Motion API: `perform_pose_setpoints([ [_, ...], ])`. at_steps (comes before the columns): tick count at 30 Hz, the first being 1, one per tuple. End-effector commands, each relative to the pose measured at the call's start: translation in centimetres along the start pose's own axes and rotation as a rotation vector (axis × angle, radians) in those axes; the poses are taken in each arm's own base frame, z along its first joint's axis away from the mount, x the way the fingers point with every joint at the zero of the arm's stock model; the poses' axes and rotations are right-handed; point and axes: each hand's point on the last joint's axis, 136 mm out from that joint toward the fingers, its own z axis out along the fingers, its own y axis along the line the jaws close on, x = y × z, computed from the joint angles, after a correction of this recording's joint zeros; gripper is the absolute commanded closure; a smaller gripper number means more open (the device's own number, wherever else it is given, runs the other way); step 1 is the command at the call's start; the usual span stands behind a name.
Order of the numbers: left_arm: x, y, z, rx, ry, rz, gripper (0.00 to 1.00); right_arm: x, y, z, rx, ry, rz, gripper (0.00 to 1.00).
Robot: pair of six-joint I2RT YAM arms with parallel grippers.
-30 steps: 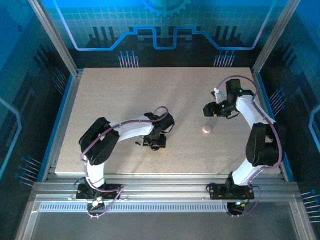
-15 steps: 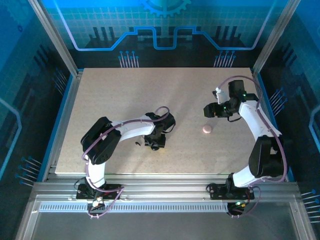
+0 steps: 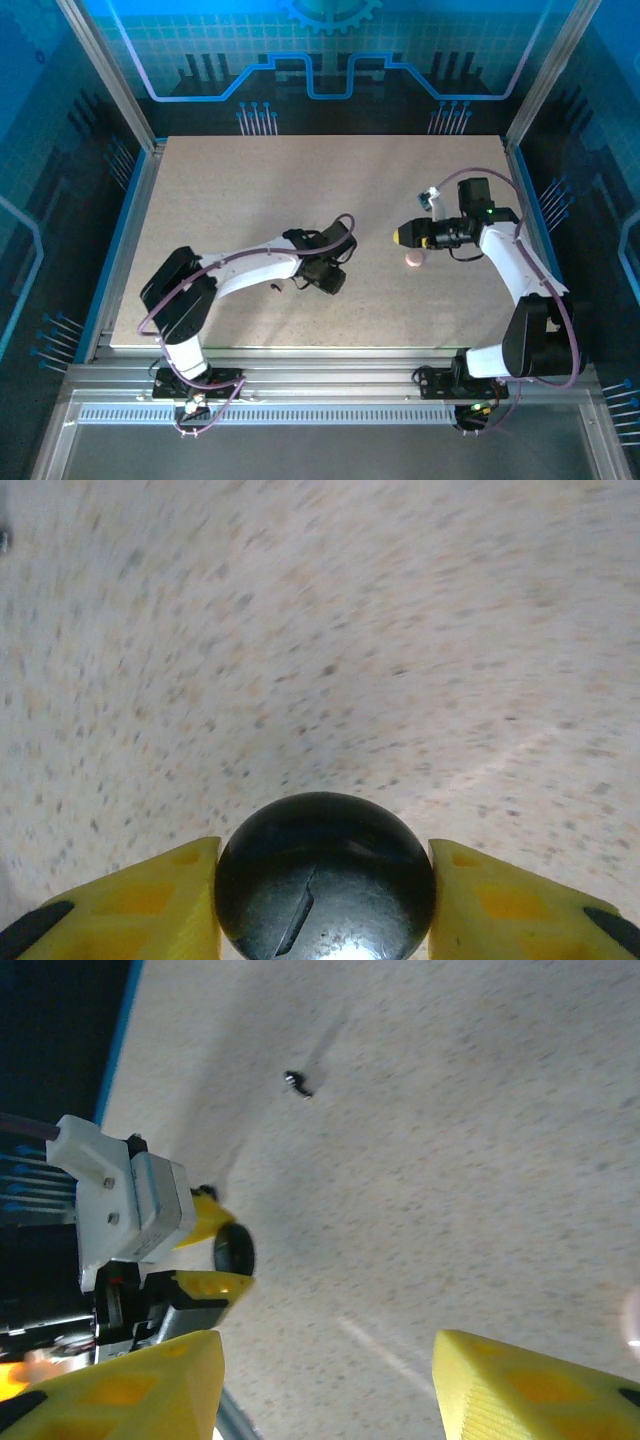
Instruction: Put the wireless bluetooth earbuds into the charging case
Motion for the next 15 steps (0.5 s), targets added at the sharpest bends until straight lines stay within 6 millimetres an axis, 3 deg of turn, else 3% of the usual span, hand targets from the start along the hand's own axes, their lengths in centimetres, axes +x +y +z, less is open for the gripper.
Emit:
perform_pose_setpoints([
  [1,-1.9,-1.5,-1.8,0.069,-0.156,0.257,0.57,1.4,3.1,0.0,-0.168,0.028,0.035,0.42],
  [8,-2.4,-4.0,-4.7,0.192,-0.401,0.557,0.58,3.5,3.9,1.2,-0.285,0.101,0.164,0.43],
  [15,-1.8,-5.4,-5.4,0.249,-0.485,0.732,0.59,5.7,6.1,3.8,-0.328,0.22,0.176,0.43],
])
